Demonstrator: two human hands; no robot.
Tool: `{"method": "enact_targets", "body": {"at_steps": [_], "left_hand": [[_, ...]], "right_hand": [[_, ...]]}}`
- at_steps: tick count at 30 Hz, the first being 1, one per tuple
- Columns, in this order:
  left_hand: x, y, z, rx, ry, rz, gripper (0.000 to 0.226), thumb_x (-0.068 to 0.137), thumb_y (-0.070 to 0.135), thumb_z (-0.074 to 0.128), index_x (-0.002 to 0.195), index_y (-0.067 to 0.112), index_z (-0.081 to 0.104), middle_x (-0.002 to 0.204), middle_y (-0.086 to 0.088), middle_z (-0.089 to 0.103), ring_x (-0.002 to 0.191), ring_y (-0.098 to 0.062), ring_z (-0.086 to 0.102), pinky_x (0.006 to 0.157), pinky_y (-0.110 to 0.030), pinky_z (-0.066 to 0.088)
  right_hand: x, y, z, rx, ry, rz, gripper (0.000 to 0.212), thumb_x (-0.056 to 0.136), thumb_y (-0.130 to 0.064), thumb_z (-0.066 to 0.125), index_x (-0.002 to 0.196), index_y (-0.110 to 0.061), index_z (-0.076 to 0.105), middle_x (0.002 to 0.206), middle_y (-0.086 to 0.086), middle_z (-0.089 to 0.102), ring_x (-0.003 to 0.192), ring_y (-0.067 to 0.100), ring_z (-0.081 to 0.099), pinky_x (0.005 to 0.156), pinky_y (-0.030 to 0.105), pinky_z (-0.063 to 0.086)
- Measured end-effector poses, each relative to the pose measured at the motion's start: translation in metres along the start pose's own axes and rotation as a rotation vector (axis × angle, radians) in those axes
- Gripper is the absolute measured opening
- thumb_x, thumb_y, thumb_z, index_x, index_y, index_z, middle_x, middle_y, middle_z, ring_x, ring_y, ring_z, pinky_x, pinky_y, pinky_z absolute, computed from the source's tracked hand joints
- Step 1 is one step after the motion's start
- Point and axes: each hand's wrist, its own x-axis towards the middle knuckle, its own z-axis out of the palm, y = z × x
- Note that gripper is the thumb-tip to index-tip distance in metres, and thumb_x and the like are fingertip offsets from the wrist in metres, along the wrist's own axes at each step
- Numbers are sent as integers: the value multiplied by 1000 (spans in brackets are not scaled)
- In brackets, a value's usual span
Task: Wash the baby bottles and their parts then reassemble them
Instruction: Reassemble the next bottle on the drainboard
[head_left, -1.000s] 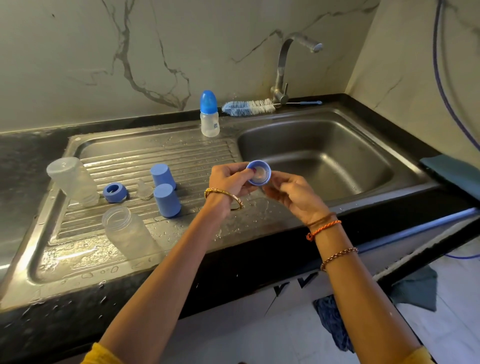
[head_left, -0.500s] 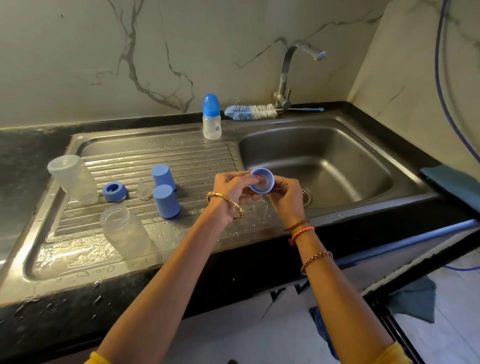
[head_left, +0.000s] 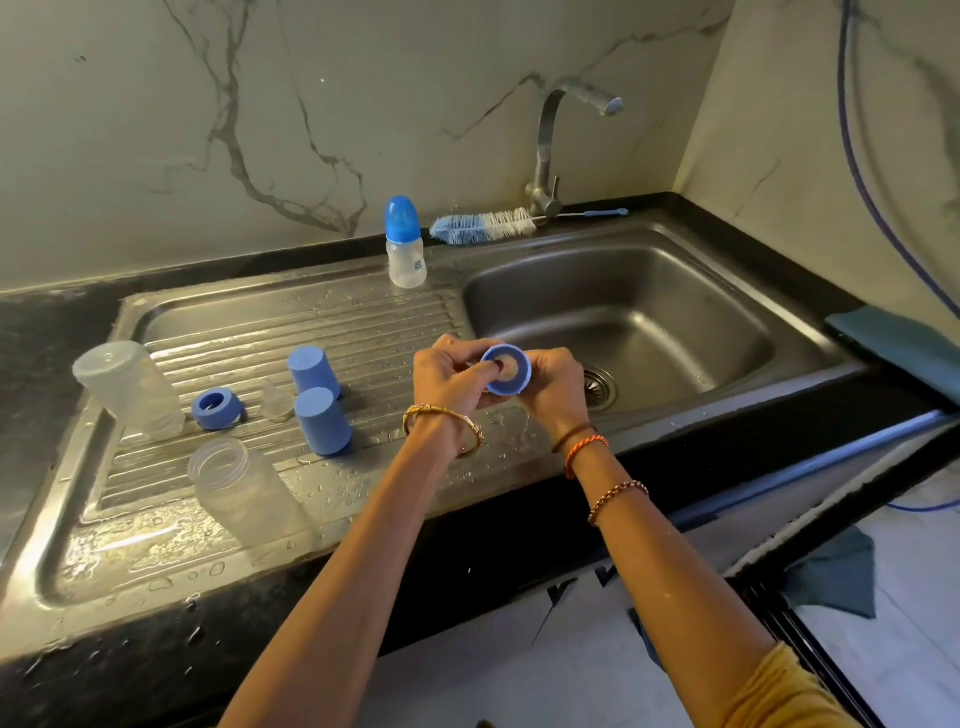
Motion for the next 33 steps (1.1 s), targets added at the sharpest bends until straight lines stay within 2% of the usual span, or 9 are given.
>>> {"method": "enact_targets", "body": {"at_steps": [3, 7, 10, 14, 19, 24, 28, 31, 33], "left_hand": [[3, 0, -1, -11, 23, -43, 17, 76, -10, 64, 81, 5, 68, 85, -6, 61, 66, -16, 64, 54, -24, 57], [9, 1, -2, 100, 34, -42, 21, 77, -7, 65, 96, 0, 70, 76, -7, 66, 63, -16, 66, 58, -26, 59], [10, -2, -3, 134, 49, -22, 21, 77, -4, 66, 98, 0, 70, 83, -11, 68, 72, -21, 69, 65, -30, 59], [2, -3, -5, 224, 56, 92, 22, 74, 0, 73, 96, 4, 71, 77, -5, 67, 66, -16, 67, 60, -29, 59], [-5, 7, -18, 428, 122, 310, 25, 72, 6, 76, 96, 8, 72, 95, -7, 68, 75, -16, 66, 67, -31, 58], [-17, 29, -52, 264, 161, 344, 19, 81, 20, 70, 99, 16, 69, 95, -4, 68, 66, -7, 63, 60, -22, 56], [-29, 14, -95, 596, 326, 678, 32, 80, 36, 61, 100, 13, 71, 97, -5, 67, 83, -14, 60, 69, -21, 51], [-39, -3, -132, 695, 529, 779, 38, 78, 38, 56, 99, 11, 70, 99, -11, 64, 93, -22, 55, 73, -40, 49], [-46, -6, -153, 687, 602, 757, 45, 75, 43, 58, 104, 10, 66, 104, -8, 61, 96, -13, 48, 82, -38, 41]], "right_hand": [[-2, -1, -4, 5, -38, 30, 14, 75, -5, 74, 88, 0, 73, 79, 13, 72, 73, 14, 62, 70, 29, 52], [-3, -7, -15, 379, -228, 275, 34, 83, 16, 49, 111, 3, 63, 95, 13, 67, 80, 9, 60, 68, 15, 51], [-2, -10, -22, 725, -308, 508, 23, 95, -4, 42, 102, -4, 64, 85, 5, 69, 81, 13, 64, 70, 18, 55], [-3, -13, -26, 926, -349, 575, 28, 97, -22, 39, 93, -7, 63, 76, 0, 72, 70, 8, 68, 67, 18, 55], [0, -33, -32, 867, -382, 558, 16, 91, -12, 48, 93, -4, 62, 74, 0, 71, 68, 6, 66, 66, 15, 55], [4, -66, -39, 909, -327, 463, 29, 51, -29, 72, 75, -14, 74, 72, -2, 71, 66, 7, 66, 60, 17, 55], [-10, -71, -5, 356, -388, 392, 21, 71, -20, 74, 88, -10, 65, 88, 9, 67, 78, 18, 62, 62, 24, 56], [-19, -86, 16, 318, -473, 344, 25, 74, -7, 73, 97, -2, 63, 94, 11, 63, 85, 21, 63, 63, 24, 58], [-20, -104, 23, 348, -486, 238, 32, 74, -5, 72, 104, -4, 61, 91, 2, 62, 81, 11, 61, 65, 18, 56]]}}
